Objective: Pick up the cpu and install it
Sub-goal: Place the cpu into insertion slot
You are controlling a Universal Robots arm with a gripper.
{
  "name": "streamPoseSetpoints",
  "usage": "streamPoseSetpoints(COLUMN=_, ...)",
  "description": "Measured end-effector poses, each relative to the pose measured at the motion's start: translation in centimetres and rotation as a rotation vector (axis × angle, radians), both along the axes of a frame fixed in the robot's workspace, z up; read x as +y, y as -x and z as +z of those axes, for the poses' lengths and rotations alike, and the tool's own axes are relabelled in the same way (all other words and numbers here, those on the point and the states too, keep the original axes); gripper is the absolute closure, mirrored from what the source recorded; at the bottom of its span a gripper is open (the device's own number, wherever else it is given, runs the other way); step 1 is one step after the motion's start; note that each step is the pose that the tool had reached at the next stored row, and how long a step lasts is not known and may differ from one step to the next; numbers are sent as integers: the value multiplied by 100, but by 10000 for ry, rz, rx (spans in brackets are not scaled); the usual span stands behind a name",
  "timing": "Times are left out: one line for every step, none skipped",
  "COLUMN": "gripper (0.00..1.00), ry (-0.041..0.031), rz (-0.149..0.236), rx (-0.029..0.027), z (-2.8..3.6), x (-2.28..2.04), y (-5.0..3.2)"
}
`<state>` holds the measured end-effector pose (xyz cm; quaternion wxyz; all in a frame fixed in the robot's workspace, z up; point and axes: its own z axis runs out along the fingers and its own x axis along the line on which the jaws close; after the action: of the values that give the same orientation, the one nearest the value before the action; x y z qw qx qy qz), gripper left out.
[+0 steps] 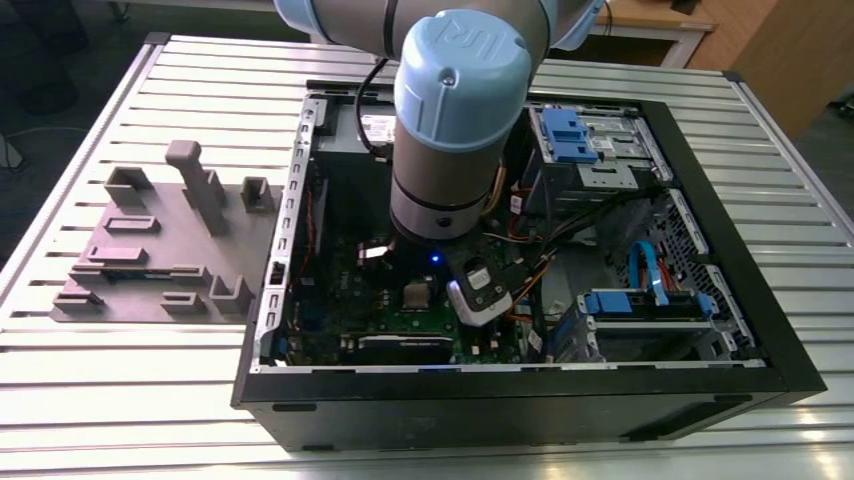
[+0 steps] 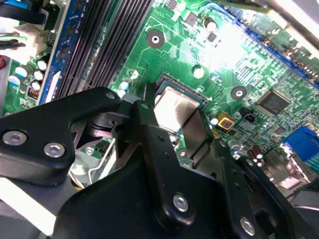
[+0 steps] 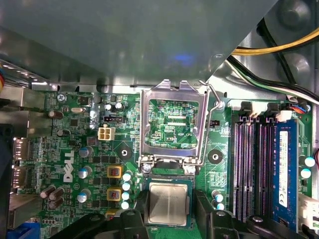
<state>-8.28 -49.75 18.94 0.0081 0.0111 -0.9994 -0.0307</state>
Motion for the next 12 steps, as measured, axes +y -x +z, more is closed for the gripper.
streamPoseSetpoints(gripper=50, ry=1, rz=0, rx=0, z=0, x=0, y=0)
streamPoseSetpoints(gripper=50, ry=1, rz=0, rx=0, z=0, x=0, y=0)
streamPoseSetpoints(gripper=50, ry=1, rz=0, rx=0, z=2, x=0, y=0)
streamPoseSetpoints(gripper=50, ry=1, rz=0, rx=0, z=5, x=0, y=0)
streamPoseSetpoints(gripper=50, ry=0, rz=0, rx=1, z=10, x=0, y=0)
streamPoseSetpoints(gripper=50, ry=1, rz=0, rx=4, z=16, x=0, y=0)
streamPoseSetpoints(gripper=50, ry=0, rz=0, rx=5, z=21, x=0, y=0)
streamPoseSetpoints(gripper=50, ry=-1, rz=-1, rx=5, z=25, x=0, y=0)
streamPoseSetpoints(gripper=50, ry=-1, rz=0, rx=7, z=28, x=0, y=0)
streamPoseSetpoints(gripper=50, ry=1, rz=0, rx=9, z=33, x=0, y=0)
streamPoseSetpoints(gripper=50, ry=2, rz=0, rx=10, z=42, x=-1, y=0)
streamPoseSetpoints(gripper=50, ry=1, rz=0, rx=11, z=52, x=0, y=0)
